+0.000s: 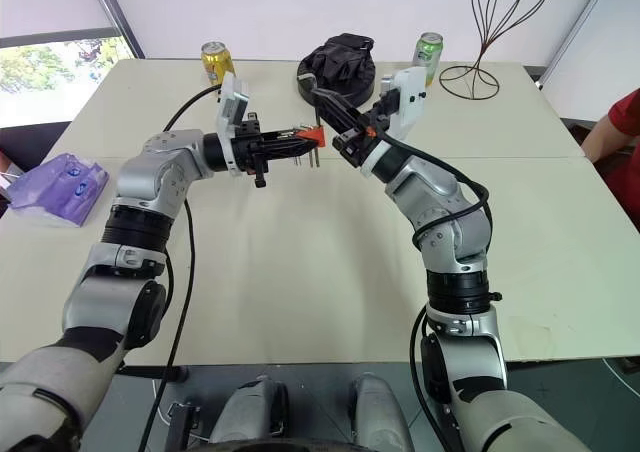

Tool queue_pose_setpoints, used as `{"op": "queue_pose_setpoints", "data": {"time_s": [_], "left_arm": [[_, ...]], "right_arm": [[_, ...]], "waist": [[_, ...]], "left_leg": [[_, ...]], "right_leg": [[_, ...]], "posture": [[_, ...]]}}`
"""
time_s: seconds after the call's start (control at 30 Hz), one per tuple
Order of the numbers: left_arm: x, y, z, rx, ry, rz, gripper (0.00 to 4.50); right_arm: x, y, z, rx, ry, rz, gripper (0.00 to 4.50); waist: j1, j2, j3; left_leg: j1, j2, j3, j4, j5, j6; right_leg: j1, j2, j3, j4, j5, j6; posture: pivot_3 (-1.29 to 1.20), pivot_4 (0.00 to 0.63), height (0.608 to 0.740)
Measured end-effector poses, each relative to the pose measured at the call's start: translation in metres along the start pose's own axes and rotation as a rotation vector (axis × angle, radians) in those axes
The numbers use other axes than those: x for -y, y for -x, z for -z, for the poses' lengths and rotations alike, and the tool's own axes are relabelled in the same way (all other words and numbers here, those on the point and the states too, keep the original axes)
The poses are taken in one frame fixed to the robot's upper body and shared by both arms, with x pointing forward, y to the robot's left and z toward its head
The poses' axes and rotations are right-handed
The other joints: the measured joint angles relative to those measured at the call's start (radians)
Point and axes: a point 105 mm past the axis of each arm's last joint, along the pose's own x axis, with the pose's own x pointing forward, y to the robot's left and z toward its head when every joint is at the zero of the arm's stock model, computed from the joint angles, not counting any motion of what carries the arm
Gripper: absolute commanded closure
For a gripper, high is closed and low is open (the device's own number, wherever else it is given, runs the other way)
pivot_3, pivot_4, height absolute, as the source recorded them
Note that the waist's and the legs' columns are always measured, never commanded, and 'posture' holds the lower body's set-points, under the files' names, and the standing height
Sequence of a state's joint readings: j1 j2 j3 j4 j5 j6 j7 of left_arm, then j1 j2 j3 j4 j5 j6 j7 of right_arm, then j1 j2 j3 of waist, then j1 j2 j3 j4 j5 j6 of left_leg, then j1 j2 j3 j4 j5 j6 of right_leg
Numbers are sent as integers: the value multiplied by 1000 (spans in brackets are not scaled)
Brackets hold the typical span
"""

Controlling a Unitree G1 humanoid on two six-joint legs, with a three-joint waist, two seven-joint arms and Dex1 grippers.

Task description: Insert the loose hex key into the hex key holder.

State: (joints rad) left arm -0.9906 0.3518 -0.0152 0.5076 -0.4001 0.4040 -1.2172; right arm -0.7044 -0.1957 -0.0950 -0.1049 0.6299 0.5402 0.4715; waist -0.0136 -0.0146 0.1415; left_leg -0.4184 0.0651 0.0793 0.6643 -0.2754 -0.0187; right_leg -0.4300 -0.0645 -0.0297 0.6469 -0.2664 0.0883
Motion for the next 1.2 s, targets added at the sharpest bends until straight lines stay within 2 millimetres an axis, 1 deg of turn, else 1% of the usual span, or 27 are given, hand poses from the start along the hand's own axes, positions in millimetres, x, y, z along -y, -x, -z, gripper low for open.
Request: {"op": "queue_pose_setpoints", "data": {"time_s": [0.63, 0.77, 0.83, 0.87, 0.93, 0.97, 1.07, 1.1, 1.2], "left_arm": [[-2, -1, 1, 1, 23, -18, 4500], [-2, 0, 1, -10, 1, -20, 4500], [-3, 1, 2, -27, -34, -27, 4500], [-4, 2, 0, -23, -50, -29, 4500], [-4, 3, -4, -18, -70, -32, 4500], [-5, 3, -6, -14, -81, -34, 4500], [-5, 3, -9, -4, -92, -33, 4500], [-5, 3, -9, -4, -93, -31, 4500], [-4, 3, -9, -4, -94, -29, 4500]], "right_arm": [[5, 1, 1, 6, -12, 43, 4451], [5, 2, 2, 8, -14, 46, 4451], [5, 2, 3, 5, -14, 49, 3764], [6, 3, 6, -2, -14, 53, 3537], [10, 7, 12, -21, -18, 74, 2633], [13, 8, 14, -30, -19, 85, 2003], [20, 11, 16, -45, -5, 125, 422], [22, 12, 16, -48, 1, 139, 59], [24, 13, 16, -50, 3, 147, 59]], "waist": [[0, 0, 0], [0, 0, 0], [0, 0, 0], [0, 0, 0], [0, 0, 0], [0, 0, 0], [0, 0, 0], [0, 0, 0], [0, 0, 0]], "left_leg": [[0, 0, 0, 0, 0, 0], [0, 0, 0, 0, 0, 0], [0, 0, 0, 0, 0, 0], [0, 0, 0, 0, 0, 0], [0, 0, 0, 0, 0, 0], [0, 0, 0, 0, 0, 0], [0, 0, 0, 0, 0, 0], [0, 0, 0, 0, 0, 0], [0, 0, 0, 0, 0, 0]], "right_leg": [[0, 0, 0, 0, 0, 0], [0, 0, 0, 0, 0, 0], [0, 0, 0, 0, 0, 0], [0, 0, 0, 0, 0, 0], [0, 0, 0, 0, 0, 0], [0, 0, 0, 0, 0, 0], [0, 0, 0, 0, 0, 0], [0, 0, 0, 0, 0, 0], [0, 0, 0, 0, 0, 0]], "posture": [[0, 150, 740], [0, 150, 740], [0, 150, 740], [0, 150, 740], [0, 150, 740], [0, 150, 740], [0, 150, 740], [0, 150, 740], [0, 150, 740]]}}
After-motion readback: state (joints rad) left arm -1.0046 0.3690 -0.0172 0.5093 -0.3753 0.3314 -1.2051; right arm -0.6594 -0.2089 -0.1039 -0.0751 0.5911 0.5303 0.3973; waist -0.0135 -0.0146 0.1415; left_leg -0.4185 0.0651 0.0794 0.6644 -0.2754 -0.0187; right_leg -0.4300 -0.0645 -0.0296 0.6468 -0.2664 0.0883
